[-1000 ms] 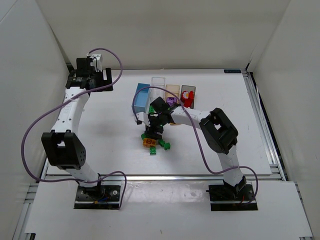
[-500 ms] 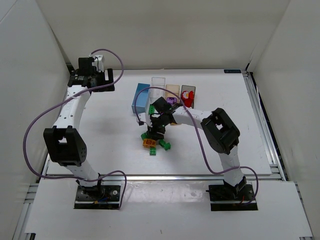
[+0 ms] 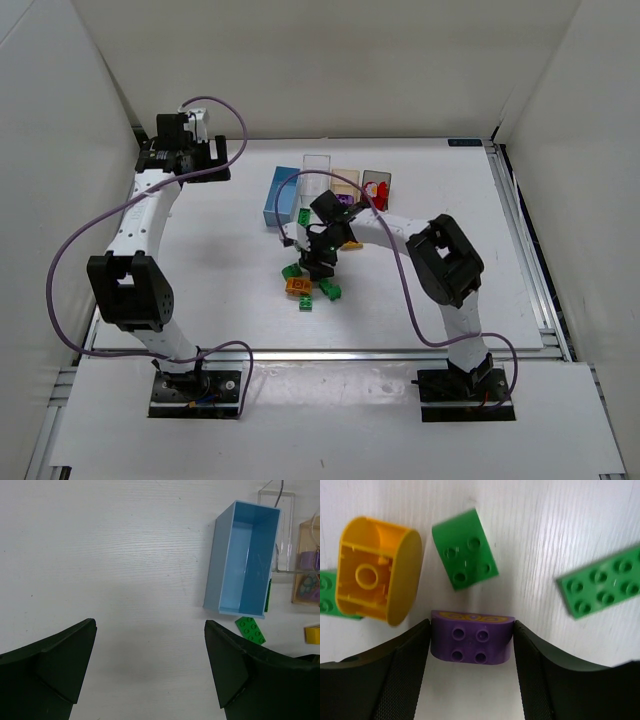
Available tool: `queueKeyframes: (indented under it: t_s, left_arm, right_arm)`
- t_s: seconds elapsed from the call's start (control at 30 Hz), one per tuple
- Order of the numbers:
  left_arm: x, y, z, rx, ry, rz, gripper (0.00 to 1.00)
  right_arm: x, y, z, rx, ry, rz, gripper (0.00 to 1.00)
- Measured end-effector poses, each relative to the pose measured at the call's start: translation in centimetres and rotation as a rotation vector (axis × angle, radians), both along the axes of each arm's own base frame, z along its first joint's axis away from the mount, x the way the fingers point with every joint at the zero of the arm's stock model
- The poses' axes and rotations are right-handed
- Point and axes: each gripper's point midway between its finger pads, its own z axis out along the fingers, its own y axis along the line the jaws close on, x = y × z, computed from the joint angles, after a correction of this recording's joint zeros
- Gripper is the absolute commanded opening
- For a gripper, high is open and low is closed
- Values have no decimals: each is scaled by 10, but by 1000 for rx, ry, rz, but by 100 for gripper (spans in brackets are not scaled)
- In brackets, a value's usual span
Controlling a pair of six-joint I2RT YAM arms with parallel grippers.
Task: Sort the legos into containers by color
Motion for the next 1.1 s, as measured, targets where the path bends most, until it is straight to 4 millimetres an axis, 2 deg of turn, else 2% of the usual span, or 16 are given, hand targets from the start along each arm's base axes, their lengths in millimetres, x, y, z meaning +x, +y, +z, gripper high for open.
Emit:
queueKeyframes:
  t_s: [0.1, 0.17, 0.23, 0.43, 0.57, 0.67, 0.73, 0.87, 0.97, 1.1]
  left_arm:
    - [0, -3, 0, -3, 0, -7, 100]
    - [1, -4, 0, -5, 0, -11, 100]
    - [6, -7, 0, -7, -5, -18, 99]
    - [16, -14, -5, -12, 3, -30, 99]
    - [22, -17, -4, -18, 1, -32, 100]
    - [28, -19, 2, -23, -16, -33, 100]
    - [29, -20, 3, -27, -20, -32, 99]
    - [29, -23, 2, -34, -16, -31, 99]
    - [29, -24, 1, -35, -13, -30, 99]
    - [30, -24, 0, -36, -9, -28, 99]
  right_arm:
    - [0, -14, 5, -28, 44, -44, 35]
    - [2, -22, 19, -33, 62, -79, 35]
    - [11, -24, 42, -6, 55, -108, 35]
    - [48, -29, 139, 151, -46, -196, 35]
    - [79, -42, 173, 205, -96, -263, 35]
    - [105, -58, 175, 205, -107, -322, 35]
    - [124, -67, 170, 198, -111, -355, 35]
    - [163, -84, 143, 170, -98, -422, 35]
    - [180, -88, 125, 154, -85, -440, 35]
    - [197, -82, 107, 145, -80, -443, 35]
